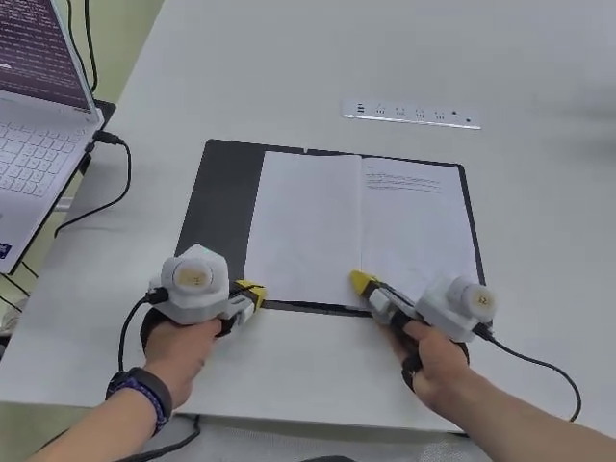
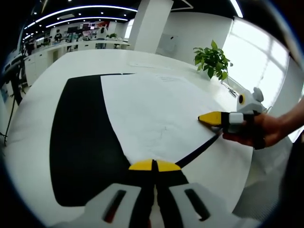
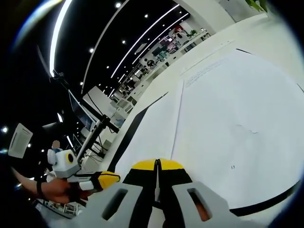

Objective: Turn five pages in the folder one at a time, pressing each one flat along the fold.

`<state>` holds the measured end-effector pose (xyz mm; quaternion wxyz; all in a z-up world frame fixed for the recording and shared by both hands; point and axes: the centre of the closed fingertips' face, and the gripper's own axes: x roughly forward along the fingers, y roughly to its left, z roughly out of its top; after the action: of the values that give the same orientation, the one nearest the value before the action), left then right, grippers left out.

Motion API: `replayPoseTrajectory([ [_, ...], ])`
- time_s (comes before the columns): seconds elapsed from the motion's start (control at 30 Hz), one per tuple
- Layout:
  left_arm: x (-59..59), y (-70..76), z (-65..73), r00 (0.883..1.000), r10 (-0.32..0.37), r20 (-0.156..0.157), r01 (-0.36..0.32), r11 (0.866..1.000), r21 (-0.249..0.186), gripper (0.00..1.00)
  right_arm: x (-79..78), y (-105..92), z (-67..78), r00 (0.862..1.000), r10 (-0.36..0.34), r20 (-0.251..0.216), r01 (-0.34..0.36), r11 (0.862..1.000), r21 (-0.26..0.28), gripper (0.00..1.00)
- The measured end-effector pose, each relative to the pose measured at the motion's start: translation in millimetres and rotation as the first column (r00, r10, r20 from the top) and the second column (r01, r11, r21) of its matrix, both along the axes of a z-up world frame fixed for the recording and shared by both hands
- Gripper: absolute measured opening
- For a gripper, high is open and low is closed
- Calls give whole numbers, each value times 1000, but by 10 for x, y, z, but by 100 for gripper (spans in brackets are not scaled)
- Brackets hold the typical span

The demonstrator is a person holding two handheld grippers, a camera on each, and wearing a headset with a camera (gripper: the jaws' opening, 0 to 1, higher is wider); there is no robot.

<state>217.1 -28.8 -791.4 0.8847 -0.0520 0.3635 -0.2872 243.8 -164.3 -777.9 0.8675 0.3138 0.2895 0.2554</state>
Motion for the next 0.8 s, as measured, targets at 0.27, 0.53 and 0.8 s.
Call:
replayPoseTrajectory([
  [0.27, -2, 1, 15, 1000, 4, -3, -4, 1000, -3, 0, -152, 8, -8, 999, 18, -27, -19, 1000, -17, 0],
  [0.53, -5, 0, 17, 1000, 11, -7, -11, 1000, -5, 0, -256, -14, -31, 998, 27, -49, -28, 999, -23, 0],
  [0.8, -9, 0, 19, 1000, 18, -18, -18, 1000, 0, 0, -302, -19, -48, 997, 36, -73, -39, 999, -33, 0],
])
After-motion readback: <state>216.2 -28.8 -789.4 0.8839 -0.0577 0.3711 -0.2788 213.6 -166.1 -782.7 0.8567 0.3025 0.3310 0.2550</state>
